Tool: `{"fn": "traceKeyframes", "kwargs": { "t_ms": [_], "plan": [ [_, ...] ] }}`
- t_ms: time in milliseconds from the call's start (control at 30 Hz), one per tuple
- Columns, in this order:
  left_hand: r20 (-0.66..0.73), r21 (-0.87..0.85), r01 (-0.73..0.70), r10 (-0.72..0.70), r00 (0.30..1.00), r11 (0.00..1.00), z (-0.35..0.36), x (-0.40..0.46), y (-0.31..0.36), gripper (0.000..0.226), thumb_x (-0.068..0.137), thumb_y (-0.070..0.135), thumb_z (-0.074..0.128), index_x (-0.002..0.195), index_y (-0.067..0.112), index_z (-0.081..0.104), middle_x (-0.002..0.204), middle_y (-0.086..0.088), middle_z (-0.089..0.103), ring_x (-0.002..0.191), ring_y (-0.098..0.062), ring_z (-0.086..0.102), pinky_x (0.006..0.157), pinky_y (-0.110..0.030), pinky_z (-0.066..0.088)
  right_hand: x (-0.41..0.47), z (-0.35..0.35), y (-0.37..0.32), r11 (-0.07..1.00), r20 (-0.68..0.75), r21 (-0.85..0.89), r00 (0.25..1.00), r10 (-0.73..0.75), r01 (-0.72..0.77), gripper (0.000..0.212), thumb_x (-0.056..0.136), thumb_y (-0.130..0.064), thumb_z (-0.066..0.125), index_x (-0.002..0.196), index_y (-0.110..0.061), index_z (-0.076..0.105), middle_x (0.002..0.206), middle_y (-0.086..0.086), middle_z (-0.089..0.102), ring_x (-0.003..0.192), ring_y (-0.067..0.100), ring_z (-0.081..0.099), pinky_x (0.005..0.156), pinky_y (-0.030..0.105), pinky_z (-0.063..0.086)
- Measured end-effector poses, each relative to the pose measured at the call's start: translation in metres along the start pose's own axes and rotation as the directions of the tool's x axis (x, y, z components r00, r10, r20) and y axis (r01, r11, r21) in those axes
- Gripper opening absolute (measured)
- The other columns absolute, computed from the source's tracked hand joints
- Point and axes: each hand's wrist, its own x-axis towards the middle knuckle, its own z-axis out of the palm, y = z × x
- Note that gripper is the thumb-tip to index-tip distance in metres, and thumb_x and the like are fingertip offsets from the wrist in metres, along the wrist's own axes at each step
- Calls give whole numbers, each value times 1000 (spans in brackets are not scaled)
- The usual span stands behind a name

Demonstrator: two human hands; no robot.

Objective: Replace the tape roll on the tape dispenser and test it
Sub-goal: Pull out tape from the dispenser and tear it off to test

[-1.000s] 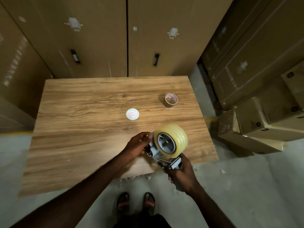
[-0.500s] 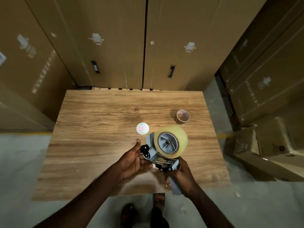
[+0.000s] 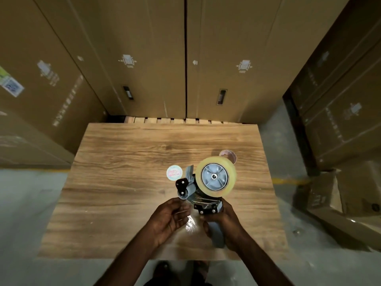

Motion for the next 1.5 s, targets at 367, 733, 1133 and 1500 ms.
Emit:
{"fn": "traceKeyframes", "kwargs": {
  "t_ms": [367, 733, 1133, 1500],
  "plan": [
    [95, 549, -265, 256, 962, 793, 40, -4, -32, 38, 87, 42, 73, 102, 7, 72, 90, -27, 72, 86, -57, 65, 67, -45, 53, -6, -20, -1, 740, 223, 509, 897, 381, -441, 15, 75, -10, 74, 82, -2, 63, 62, 10, 63, 46, 23, 60, 48, 28, 48],
    [63, 648, -412, 494, 867, 641, 50, 4, -6, 40, 63, 36, 92, 88, 21, 63, 90, -3, 72, 80, -19, 70, 71, -32, 57, -9, -18, -4, 754, 75, 538, 913, 402, -376, 13, 80, -10, 67, 76, 1, 71, 60, 10, 59, 41, 20, 56, 40, 24, 48],
    [202, 626, -519, 522, 828, 581, 46, 27, 21, 67, 67, 49, 76, 129, 34, 59, 118, 10, 70, 107, -10, 68, 94, -36, 56, -10, -16, -11, 788, 94, 492, 922, 375, -370, 12, 81, -7, 65, 78, 5, 67, 67, 13, 59, 45, 20, 54, 40, 26, 44],
    [196, 649, -507, 519, 832, 567, 37, 37, 24, 53, 69, 32, 78, 119, 25, 66, 108, 13, 74, 96, -9, 71, 80, -20, 56, 5, -29, -12, 777, 113, 441, 886, 449, -450, 13, 81, -8, 63, 75, 3, 64, 68, 20, 60, 43, 23, 55, 38, 25, 46]
  ]
}}
